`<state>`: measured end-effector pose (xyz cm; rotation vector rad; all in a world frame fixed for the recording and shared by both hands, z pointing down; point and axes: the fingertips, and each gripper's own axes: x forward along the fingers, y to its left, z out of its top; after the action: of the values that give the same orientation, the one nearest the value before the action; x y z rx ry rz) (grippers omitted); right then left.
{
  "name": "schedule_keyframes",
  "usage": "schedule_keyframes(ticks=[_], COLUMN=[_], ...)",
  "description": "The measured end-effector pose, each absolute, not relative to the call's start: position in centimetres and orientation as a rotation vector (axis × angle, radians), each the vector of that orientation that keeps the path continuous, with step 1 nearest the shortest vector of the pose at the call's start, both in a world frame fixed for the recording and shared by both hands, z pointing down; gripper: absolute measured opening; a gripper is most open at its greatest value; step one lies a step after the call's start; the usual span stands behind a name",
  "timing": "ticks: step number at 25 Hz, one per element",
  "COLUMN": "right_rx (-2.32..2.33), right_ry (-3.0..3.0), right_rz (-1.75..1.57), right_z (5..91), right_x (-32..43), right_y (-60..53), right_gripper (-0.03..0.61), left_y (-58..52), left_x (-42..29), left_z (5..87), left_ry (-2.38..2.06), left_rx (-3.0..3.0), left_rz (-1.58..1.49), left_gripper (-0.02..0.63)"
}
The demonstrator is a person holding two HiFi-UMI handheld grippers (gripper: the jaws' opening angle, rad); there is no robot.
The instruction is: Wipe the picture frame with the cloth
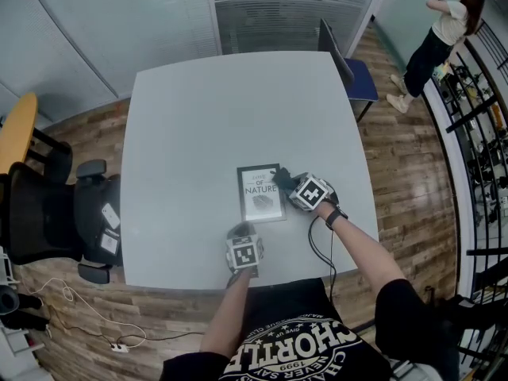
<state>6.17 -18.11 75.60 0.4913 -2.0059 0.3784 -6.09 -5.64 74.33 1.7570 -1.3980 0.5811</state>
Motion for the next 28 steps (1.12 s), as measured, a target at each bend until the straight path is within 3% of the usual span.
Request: schedule_keyframes(ticks=[7, 12, 18, 28], right_rx=[0.549, 0.302, 0.037, 0.070], right_ry=[-2.063, -2.256, -2.172, -2.062], right_rz=[0.367, 0.319, 0.213, 0.215], right_z=[73.7, 69.3, 71.7, 74.3], right_x=[4.7, -3.7, -10.9, -7.6], right_y=[-19.4, -17.4, -13.4, -13.3], right_gripper=[0.081, 0.081, 0.081, 0.081], left_y=[-4.9, -5.1, -4.8, -5.0], left_x=[-5.7, -5.7, -5.6, -6.2], left_z=[74.7, 74.7, 74.7, 74.9], left_ry=[-1.401, -1.401, -1.365, -1.380], left_rx=[1.762, 1.763, 1.750, 1.756], left_rz=[0.577, 0.522, 0.452, 0.440], left_gripper=[-0.003, -0.003, -0.003, -0.003])
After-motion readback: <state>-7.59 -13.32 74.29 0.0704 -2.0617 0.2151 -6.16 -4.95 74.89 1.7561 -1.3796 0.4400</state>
